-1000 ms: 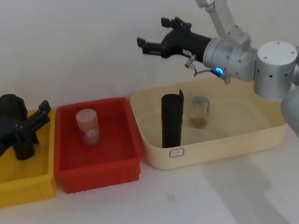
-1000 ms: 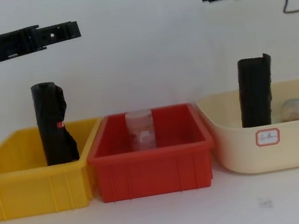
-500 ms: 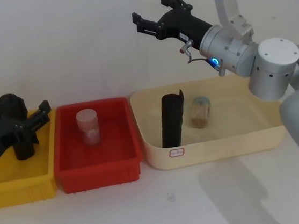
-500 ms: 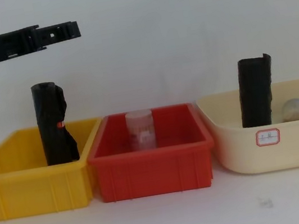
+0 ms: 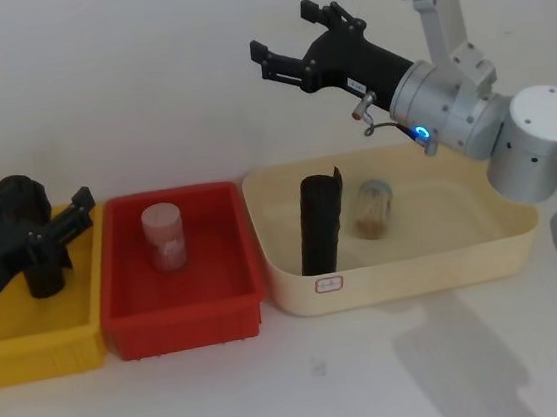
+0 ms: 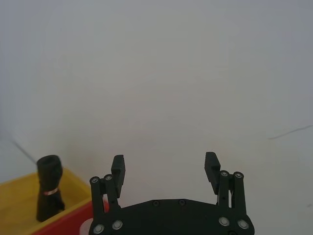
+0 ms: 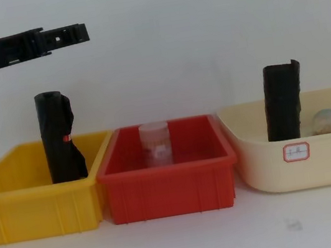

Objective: Pick up the garbage bag with the one hand and transfer it to the other hand.

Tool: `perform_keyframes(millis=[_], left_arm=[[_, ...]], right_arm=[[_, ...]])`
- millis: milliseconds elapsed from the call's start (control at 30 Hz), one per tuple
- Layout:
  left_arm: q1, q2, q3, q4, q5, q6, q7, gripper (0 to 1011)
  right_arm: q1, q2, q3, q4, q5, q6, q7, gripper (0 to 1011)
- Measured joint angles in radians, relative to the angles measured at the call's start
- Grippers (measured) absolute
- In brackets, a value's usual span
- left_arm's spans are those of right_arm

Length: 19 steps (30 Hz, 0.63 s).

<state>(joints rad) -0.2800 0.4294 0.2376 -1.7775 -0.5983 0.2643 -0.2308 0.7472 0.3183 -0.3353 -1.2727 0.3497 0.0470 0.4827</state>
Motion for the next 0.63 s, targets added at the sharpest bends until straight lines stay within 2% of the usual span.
perform_keyframes(millis=[267, 633], left_arm=[[0.000, 0.000, 0.000, 0.000, 0.000, 0.000, 0.000, 1000], [0.000, 0.000, 0.000, 0.000, 0.000, 0.000, 0.000, 1000]], right_arm=[[-0.020, 0.023, -0.005, -0.023, 0.012, -0.026, 0.040, 1000], [-0.032, 0.036, -0.008, -0.037, 0.019, -0.042, 0.063, 1000]])
